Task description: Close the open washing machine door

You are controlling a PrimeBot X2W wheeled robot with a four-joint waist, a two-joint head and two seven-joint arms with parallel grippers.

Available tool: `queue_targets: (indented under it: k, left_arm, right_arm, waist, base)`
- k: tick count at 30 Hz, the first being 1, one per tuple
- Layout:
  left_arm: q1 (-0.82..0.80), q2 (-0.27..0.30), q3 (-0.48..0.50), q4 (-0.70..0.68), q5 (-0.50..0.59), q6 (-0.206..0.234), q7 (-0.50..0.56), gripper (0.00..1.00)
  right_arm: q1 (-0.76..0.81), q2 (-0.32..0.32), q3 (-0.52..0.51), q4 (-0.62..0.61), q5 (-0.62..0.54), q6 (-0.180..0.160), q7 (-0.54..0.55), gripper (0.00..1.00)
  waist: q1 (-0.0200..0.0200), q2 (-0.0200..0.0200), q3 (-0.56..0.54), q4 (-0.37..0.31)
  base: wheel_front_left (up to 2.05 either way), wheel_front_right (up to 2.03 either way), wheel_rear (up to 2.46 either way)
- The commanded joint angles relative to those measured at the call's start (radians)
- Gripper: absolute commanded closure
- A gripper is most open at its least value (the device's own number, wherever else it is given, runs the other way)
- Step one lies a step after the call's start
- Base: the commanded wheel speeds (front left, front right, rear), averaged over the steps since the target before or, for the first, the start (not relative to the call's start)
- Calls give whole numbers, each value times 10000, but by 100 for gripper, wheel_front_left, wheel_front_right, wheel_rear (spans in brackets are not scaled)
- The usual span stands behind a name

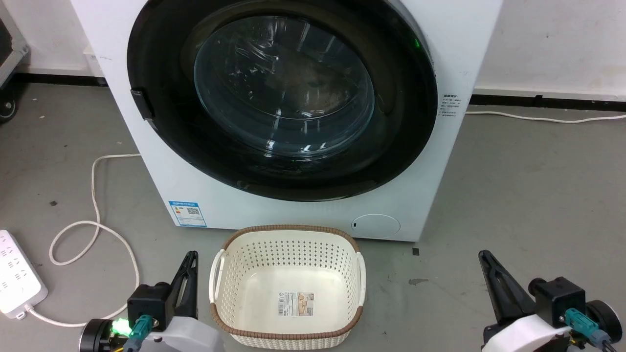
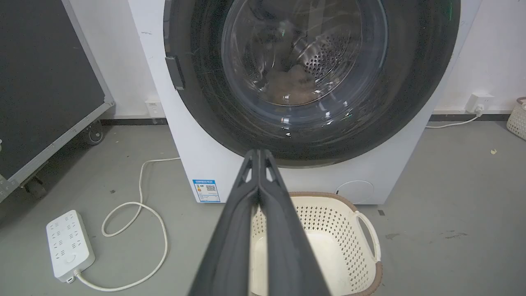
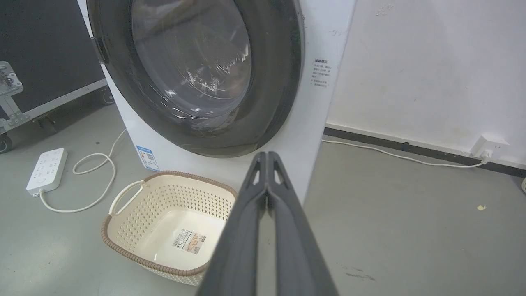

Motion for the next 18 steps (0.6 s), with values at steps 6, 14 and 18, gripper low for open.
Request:
queue_targets:
  k: [6, 14, 18]
  left_arm:
    - [-151, -11, 33, -92, 96, 107, 140, 100]
    - [-191, -23, 42, -163, 143, 182, 304, 100]
    - [-211, -30, 46, -198, 166, 219, 385, 100]
  right_arm:
    - [-184, 38, 34, -114, -88, -8, 142, 100]
    - [-237, 41, 61, -168, -113, -9, 306, 100]
    - [-263, 42, 74, -195, -126, -9, 388, 100]
  waist:
    - [0, -1, 5, -2]
    - [0, -1, 12, -6]
    - [0, -1, 15, -8]
  base:
    - [0, 0, 0]
    - [0, 0, 0]
    - [0, 0, 0]
